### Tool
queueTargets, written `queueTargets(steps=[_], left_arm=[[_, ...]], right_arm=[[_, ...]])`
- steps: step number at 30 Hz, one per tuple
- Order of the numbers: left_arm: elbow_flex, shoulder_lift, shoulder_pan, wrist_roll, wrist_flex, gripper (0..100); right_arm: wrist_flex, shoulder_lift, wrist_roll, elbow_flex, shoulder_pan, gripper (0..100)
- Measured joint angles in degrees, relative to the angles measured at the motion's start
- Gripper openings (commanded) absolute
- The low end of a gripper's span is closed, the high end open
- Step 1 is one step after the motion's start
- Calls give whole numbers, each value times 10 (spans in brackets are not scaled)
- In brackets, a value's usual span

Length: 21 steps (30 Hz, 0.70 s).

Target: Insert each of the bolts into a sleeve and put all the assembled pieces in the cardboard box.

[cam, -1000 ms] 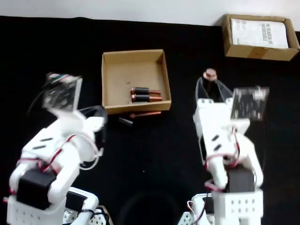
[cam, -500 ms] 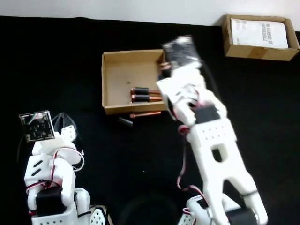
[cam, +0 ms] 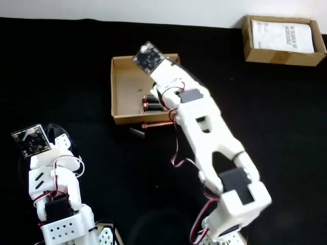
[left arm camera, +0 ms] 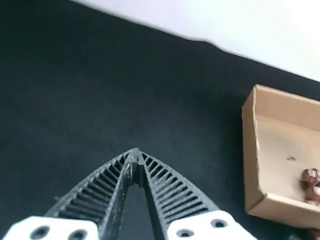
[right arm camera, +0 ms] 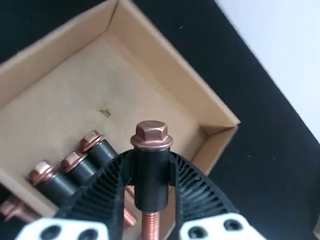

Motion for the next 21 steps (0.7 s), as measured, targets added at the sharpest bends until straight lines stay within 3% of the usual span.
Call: queueTargets(steps=[4, 7, 16, 21], left_arm=[[0, 0, 0, 82, 84, 9], [0, 0, 0, 101, 91, 9], [0, 0, 0, 100, 92, 10], [0, 0, 0, 83, 92, 10]], right_arm=[[-4, 58, 32, -8, -12, 6], [-4, 89, 46, -8, -23, 9], [171, 96, 44, -73, -53, 142], [258, 84, -23, -138, -67, 134]])
